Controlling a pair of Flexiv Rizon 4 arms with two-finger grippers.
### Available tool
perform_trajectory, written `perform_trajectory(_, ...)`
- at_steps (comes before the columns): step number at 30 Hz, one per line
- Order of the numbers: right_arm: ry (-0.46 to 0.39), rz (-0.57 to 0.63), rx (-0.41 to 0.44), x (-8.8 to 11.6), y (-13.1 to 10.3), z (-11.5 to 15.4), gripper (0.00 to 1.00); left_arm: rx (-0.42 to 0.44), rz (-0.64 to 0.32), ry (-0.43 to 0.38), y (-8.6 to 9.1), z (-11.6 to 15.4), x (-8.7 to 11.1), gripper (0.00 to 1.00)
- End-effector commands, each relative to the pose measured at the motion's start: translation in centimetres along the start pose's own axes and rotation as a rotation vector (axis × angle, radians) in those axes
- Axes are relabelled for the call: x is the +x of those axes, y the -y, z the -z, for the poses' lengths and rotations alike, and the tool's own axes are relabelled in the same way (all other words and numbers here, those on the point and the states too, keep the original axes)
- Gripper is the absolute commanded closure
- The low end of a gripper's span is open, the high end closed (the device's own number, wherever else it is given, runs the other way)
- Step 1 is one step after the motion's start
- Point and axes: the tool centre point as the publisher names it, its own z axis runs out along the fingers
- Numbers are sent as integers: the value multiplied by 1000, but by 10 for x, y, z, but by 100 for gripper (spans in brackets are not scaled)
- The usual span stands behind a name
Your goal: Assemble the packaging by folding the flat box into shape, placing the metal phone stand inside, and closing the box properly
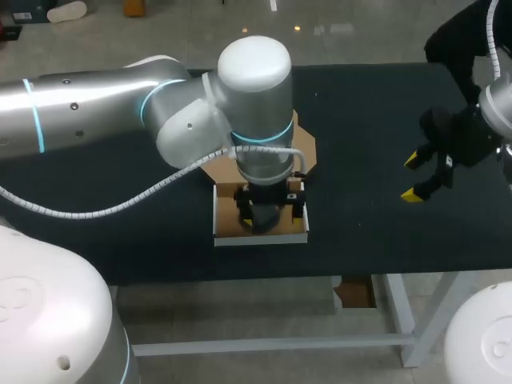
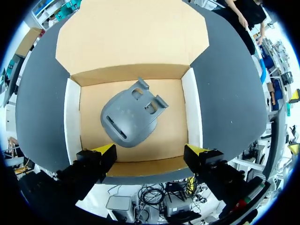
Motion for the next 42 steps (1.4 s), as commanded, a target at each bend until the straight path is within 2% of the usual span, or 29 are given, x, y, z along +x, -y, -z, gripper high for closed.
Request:
perform_trajectory(1, -4, 2, -4, 0, 0, 1, 0, 102, -76, -125, -9, 35, -29, 0)
perform_trajectory(7, -4, 2, -4, 0, 0, 1, 0, 135, -226, -217, -1, 59, -41, 0)
perform_trajectory(11, -4, 2, -4, 0, 0, 1, 0, 147, -293, -272, 7, 69, -52, 0)
perform_trajectory(21, -4, 2, -4, 0, 0, 1, 0, 122, -518, -413, 26, 80, -82, 0)
perform_trajectory(29, -4, 2, -4, 0, 0, 1, 0, 142, -669, -519, 47, 87, -104, 0)
perform_trajectory(42, -4, 2, -4, 0, 0, 1, 0, 142, -669, -519, 47, 87, -104, 0)
